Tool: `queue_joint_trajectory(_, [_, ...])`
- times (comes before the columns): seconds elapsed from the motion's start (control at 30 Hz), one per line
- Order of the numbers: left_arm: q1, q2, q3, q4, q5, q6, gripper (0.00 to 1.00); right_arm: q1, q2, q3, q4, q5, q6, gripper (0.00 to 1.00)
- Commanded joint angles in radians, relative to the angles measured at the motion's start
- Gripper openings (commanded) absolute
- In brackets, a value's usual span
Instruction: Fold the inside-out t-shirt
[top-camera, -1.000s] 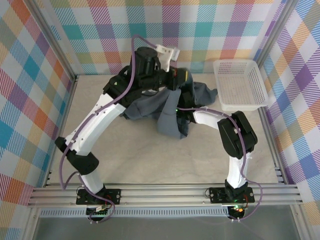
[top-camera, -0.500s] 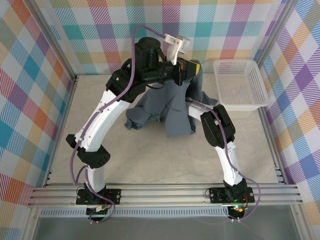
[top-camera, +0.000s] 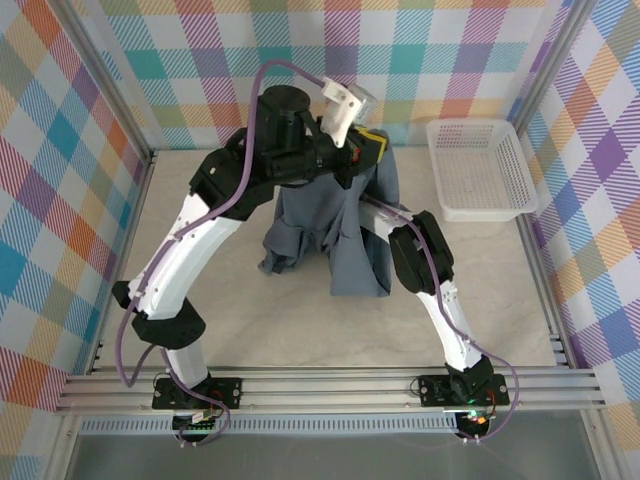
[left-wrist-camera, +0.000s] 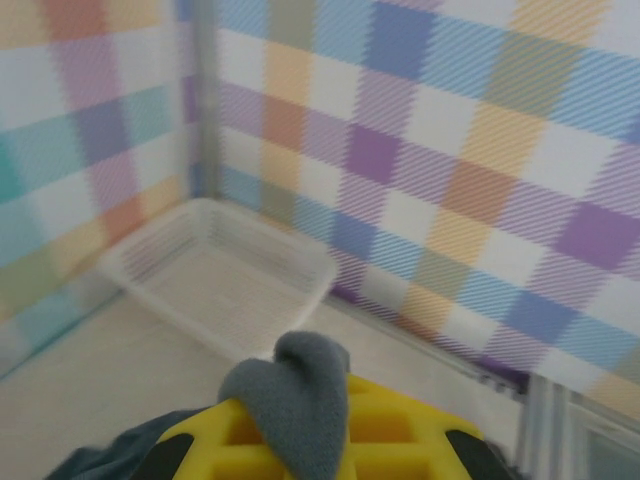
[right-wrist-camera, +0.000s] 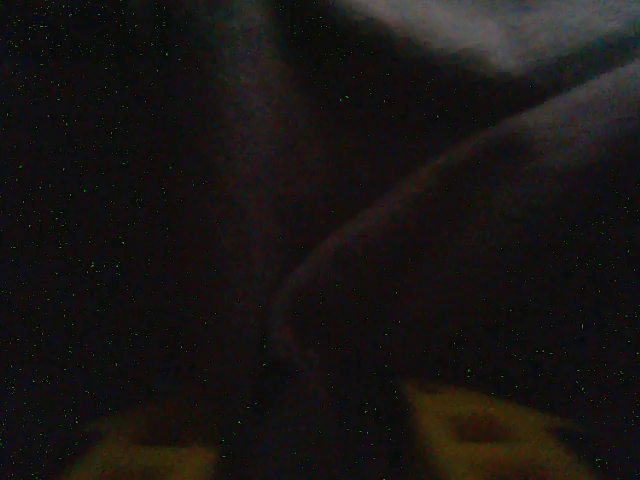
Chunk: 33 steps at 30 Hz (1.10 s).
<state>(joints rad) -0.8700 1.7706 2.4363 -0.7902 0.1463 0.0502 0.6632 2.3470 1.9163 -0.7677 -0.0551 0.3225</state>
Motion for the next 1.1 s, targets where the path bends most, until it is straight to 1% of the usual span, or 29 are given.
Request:
queue_joint_trajectory(0.0, [0.048, -0.018, -0.004, -0.034, -0.354, 0.009, 0.00, 0.013, -0.064, -0.149, -0.026, -0.098, -0.007, 0.00])
queue_joint_trajectory(0.03, [0.108, 0.008, 0.022, -0.085, -0.380, -0.043, 0.00, 0.012, -0.127, -0.200, 0.016, -0.117, -0.010, 0.00])
queue_joint_trajectory(0.07, [0.167, 0.025, 0.031, -0.114, -0.371, -0.086, 0.00, 0.013, -0.181, -0.245, 0.056, -0.138, -0.013, 0.00])
queue_joint_trajectory(0.13, [0.297, 0.046, -0.030, -0.124, -0.357, -0.143, 0.00, 0.014, -0.320, -0.366, 0.140, -0.183, -0.009, 0.00])
queue_joint_trajectory(0.23, [0.434, 0.041, -0.217, -0.062, -0.331, -0.158, 0.00, 0.012, -0.502, -0.482, 0.198, -0.156, 0.021, 0.00])
queue_joint_trajectory(0.33, [0.521, 0.024, -0.440, 0.007, -0.288, -0.215, 0.00, -0.007, -0.643, -0.499, 0.193, -0.086, 0.049, 0.00])
queue_joint_trajectory(0.4, [0.558, 0.003, -0.596, 0.064, -0.234, -0.254, 0.00, -0.036, -0.706, -0.473, 0.185, -0.067, 0.073, 0.00])
queue_joint_trajectory(0.5, [0.571, -0.058, -0.849, 0.168, -0.177, -0.281, 0.00, -0.084, -0.765, -0.403, 0.169, -0.012, 0.095, 0.00])
queue_joint_trajectory(0.57, [0.572, -0.111, -1.009, 0.239, -0.163, -0.298, 0.00, -0.116, -0.778, -0.339, 0.146, 0.011, 0.102, 0.00])
queue_joint_trajectory(0.63, [0.577, -0.164, -1.159, 0.308, -0.157, -0.306, 0.00, -0.143, -0.786, -0.275, 0.124, 0.006, 0.110, 0.00])
queue_joint_trajectory(0.7, [0.587, -0.189, -1.240, 0.328, -0.170, -0.320, 0.00, -0.153, -0.805, -0.250, 0.146, -0.024, 0.114, 0.00])
queue_joint_trajectory(0.73, [0.598, -0.197, -1.261, 0.324, -0.170, -0.319, 0.06, -0.155, -0.813, -0.240, 0.152, -0.040, 0.120, 0.00])
queue_joint_trajectory(0.77, [0.606, -0.207, -1.269, 0.314, -0.172, -0.320, 0.16, -0.158, -0.819, -0.231, 0.153, -0.052, 0.129, 0.00])
queue_joint_trajectory(0.8, [0.620, -0.223, -1.270, 0.301, -0.173, -0.320, 0.35, -0.159, -0.821, -0.219, 0.152, -0.058, 0.137, 0.00])
queue_joint_trajectory(0.83, [0.631, -0.251, -1.264, 0.293, -0.154, -0.315, 0.50, -0.159, -0.821, -0.213, 0.150, -0.062, 0.147, 0.00])
queue_joint_trajectory(0.87, [0.637, -0.286, -1.253, 0.287, -0.130, -0.312, 0.62, -0.159, -0.818, -0.209, 0.146, -0.067, 0.155, 0.00])
queue_joint_trajectory(0.9, [0.636, -0.324, -1.234, 0.289, -0.081, -0.308, 0.68, -0.159, -0.816, -0.210, 0.146, -0.075, 0.162, 0.00])
queue_joint_trajectory(0.93, [0.634, -0.360, -1.219, 0.308, 0.013, -0.309, 0.72, -0.159, -0.816, -0.213, 0.146, -0.084, 0.167, 0.00])
queue_joint_trajectory(1.0, [0.607, -0.404, -1.202, 0.374, 0.204, -0.355, 0.74, -0.159, -0.817, -0.225, 0.160, -0.110, 0.176, 0.00])
queue_joint_trajectory(1.03, [0.580, -0.411, -1.198, 0.420, 0.278, -0.390, 0.74, -0.159, -0.817, -0.231, 0.169, -0.124, 0.180, 0.00])
queue_joint_trajectory(1.07, [0.545, -0.405, -1.189, 0.451, 0.327, -0.410, 0.75, -0.159, -0.817, -0.236, 0.179, -0.138, 0.182, 0.00])
